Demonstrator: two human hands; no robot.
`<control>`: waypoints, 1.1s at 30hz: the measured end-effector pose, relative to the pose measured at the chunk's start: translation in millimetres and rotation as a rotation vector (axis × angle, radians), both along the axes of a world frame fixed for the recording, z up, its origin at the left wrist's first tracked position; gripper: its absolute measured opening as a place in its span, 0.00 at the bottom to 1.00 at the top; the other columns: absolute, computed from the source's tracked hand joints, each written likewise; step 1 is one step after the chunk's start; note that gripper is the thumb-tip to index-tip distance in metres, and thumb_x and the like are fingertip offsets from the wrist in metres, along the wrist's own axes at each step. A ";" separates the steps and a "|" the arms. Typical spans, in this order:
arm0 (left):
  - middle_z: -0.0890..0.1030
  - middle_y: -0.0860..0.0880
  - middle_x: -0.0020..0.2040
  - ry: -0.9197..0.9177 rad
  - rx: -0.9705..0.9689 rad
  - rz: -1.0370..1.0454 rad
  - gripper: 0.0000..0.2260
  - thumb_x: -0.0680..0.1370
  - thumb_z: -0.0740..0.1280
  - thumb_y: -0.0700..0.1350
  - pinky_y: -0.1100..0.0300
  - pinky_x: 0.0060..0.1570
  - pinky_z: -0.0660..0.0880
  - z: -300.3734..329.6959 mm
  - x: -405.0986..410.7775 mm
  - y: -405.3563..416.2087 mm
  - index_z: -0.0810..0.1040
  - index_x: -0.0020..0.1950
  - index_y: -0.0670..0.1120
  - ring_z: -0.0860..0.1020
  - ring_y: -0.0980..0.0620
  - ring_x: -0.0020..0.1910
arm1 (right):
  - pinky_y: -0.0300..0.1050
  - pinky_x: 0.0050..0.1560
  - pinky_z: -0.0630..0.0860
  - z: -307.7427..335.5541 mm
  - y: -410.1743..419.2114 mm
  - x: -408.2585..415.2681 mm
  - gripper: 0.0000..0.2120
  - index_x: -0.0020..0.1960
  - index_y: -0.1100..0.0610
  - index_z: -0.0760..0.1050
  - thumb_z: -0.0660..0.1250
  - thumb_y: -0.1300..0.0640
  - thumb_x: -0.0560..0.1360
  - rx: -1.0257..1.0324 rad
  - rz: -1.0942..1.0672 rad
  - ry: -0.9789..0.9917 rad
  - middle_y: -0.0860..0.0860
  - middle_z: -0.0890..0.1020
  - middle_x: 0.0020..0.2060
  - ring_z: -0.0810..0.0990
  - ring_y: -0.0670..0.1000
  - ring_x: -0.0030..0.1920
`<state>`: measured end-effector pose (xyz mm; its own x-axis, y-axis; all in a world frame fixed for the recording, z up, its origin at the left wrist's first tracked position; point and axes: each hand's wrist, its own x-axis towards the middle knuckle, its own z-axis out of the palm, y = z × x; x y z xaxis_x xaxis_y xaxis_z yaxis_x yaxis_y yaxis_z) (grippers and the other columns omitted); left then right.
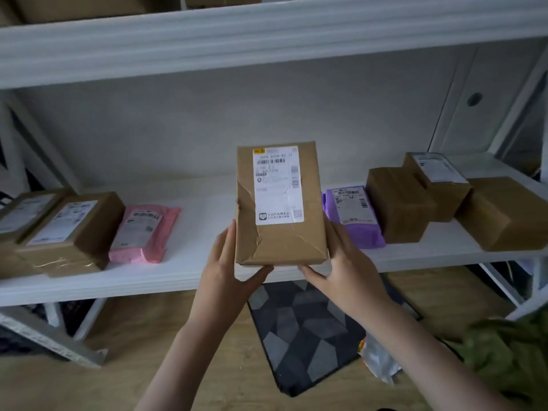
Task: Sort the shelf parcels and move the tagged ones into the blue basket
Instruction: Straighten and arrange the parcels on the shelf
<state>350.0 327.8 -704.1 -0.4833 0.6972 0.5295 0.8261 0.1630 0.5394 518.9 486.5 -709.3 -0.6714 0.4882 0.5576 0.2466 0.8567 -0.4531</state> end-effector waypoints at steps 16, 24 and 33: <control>0.75 0.56 0.61 -0.368 -0.024 -0.023 0.37 0.67 0.80 0.48 0.58 0.56 0.80 -19.1 -35.7 -29.6 0.69 0.73 0.54 0.77 0.58 0.58 | 0.47 0.53 0.82 -8.2 -12.1 -41.0 0.39 0.75 0.43 0.59 0.75 0.41 0.70 -0.283 0.105 -0.195 0.45 0.73 0.59 0.79 0.46 0.54; 0.78 0.62 0.57 -0.285 -0.122 0.111 0.28 0.69 0.79 0.47 0.75 0.50 0.72 -25.4 -103.9 -50.3 0.74 0.66 0.54 0.75 0.69 0.54 | 0.47 0.53 0.81 -16.1 -26.4 -121.3 0.37 0.75 0.42 0.59 0.73 0.40 0.71 -0.364 0.140 -0.304 0.46 0.72 0.60 0.78 0.48 0.54; 0.79 0.46 0.57 -0.322 -0.165 0.447 0.24 0.78 0.63 0.56 0.50 0.51 0.73 -29.4 -99.9 -75.8 0.64 0.71 0.48 0.77 0.44 0.56 | 0.44 0.56 0.79 22.7 18.6 -96.7 0.37 0.78 0.49 0.61 0.71 0.42 0.74 -0.336 0.147 -0.354 0.45 0.77 0.62 0.78 0.44 0.56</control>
